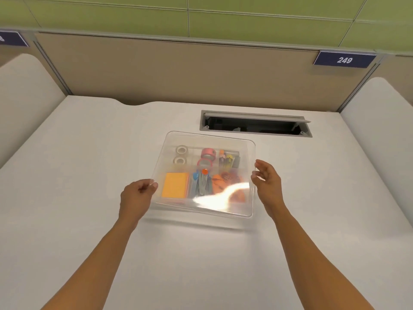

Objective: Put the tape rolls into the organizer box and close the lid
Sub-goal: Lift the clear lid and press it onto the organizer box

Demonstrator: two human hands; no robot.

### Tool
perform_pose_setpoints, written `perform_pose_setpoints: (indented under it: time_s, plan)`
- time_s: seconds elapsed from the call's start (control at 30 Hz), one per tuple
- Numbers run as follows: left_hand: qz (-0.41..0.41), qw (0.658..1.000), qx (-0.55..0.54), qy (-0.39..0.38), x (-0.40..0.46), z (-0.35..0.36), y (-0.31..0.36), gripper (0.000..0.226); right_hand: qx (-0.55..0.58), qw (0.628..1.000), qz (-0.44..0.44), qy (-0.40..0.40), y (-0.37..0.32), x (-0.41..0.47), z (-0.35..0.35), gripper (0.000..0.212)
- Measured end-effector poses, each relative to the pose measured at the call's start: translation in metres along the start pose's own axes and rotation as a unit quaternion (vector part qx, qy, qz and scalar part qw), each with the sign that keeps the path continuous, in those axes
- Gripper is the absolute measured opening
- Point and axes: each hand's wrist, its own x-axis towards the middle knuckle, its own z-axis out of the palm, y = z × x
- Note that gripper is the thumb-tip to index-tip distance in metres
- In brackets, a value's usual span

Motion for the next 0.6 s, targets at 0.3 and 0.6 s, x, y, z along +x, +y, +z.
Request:
perform_pose_setpoints:
  time_s: [0.3, 0.6]
  plan:
    - [0.028, 0.997, 0.058, 0.034, 0.002, 0.016, -0.013, 0.034, -0.058, 0.998, 0.009, 0.016, 0.01, 0.019, 0.018, 0.046]
    - [0.013, 0.997, 0.069, 0.022, 0.007, 0.025, -0.016, 0.038, -0.092, 0.995, 0.023, 0.02, 0.019, 0.039, 0.028, 0.044]
